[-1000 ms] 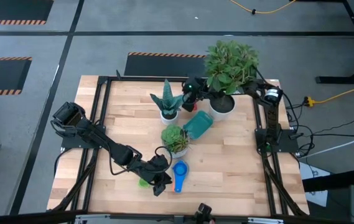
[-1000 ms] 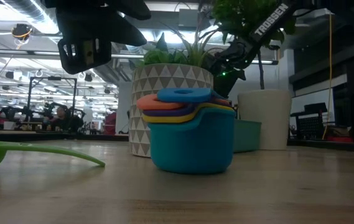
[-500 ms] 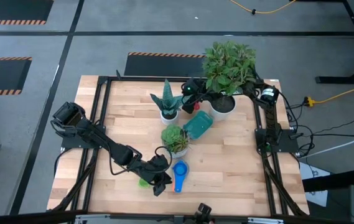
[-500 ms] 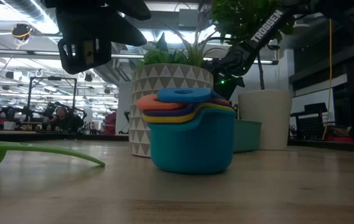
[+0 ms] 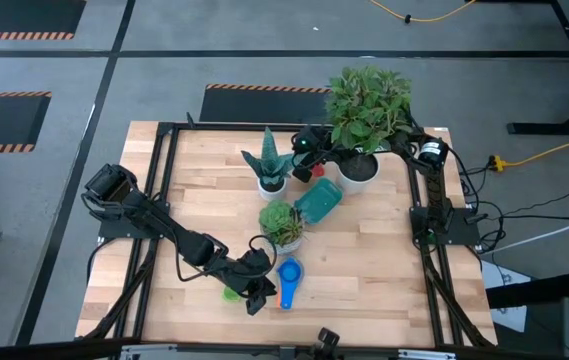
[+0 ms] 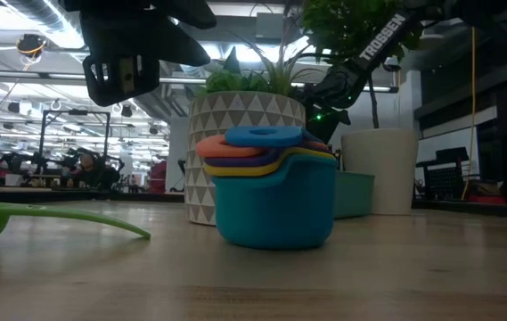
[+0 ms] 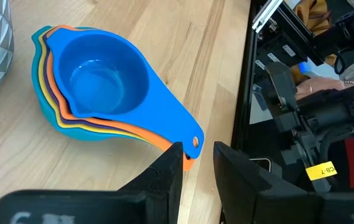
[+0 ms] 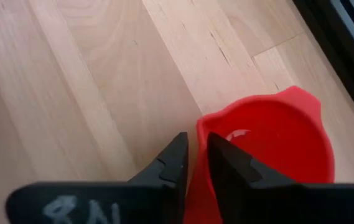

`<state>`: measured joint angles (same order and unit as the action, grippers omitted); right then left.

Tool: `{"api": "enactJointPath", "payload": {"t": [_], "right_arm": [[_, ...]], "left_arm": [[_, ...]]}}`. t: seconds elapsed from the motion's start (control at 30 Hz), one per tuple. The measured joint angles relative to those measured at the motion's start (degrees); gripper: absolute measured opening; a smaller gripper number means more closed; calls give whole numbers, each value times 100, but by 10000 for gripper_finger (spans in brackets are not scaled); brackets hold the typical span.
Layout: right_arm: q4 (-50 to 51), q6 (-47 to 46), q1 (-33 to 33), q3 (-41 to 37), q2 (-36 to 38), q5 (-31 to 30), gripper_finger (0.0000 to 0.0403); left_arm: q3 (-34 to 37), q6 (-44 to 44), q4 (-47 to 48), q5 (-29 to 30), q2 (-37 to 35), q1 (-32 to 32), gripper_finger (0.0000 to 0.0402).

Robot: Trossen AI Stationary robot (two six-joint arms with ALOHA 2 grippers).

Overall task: Nest measuring cups in basket
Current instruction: Stack the red measuring cup on top of the blue measuring cup

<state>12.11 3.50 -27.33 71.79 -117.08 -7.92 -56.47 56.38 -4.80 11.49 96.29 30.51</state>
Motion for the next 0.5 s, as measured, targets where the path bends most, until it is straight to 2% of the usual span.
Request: {"api": "enactJointPath", "payload": {"t": [0.5], "right_arm": [[218,-2,4,2,170,7,29]], "left_arm": [[0,2,0,0,0,1,82]]}}
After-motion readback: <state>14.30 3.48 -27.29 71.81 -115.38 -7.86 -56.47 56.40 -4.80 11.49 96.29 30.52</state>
